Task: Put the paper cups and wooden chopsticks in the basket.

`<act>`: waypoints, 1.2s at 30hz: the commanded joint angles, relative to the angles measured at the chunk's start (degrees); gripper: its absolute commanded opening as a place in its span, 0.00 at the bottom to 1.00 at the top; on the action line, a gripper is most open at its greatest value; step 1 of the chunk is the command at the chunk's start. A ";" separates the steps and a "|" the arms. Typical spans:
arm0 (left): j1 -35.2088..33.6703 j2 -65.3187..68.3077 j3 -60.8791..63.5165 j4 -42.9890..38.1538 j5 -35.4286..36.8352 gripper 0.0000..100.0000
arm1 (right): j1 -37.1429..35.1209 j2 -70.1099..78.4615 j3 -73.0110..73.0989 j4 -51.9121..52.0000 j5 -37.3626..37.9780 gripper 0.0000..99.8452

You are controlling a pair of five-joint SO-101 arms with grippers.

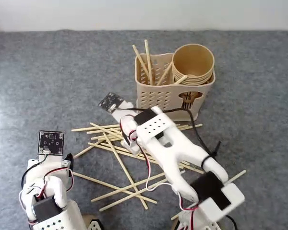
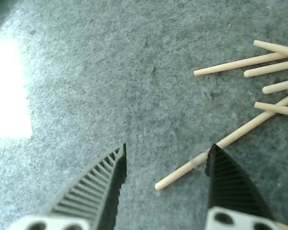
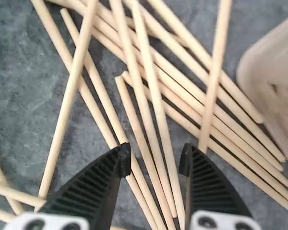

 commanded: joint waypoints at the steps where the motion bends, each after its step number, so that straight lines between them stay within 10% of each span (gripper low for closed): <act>1: 0.00 -0.79 -0.22 -1.23 0.44 0.25 | -0.75 1.45 -0.53 -2.51 0.70 0.18; 18: 0.00 -0.79 -0.22 -1.23 0.44 0.25 | -1.45 6.11 -0.18 -4.53 0.18 0.00; 36: 0.00 -0.79 -0.22 -1.23 0.44 0.25 | 4.70 -33.45 0.70 1.36 9.23 0.01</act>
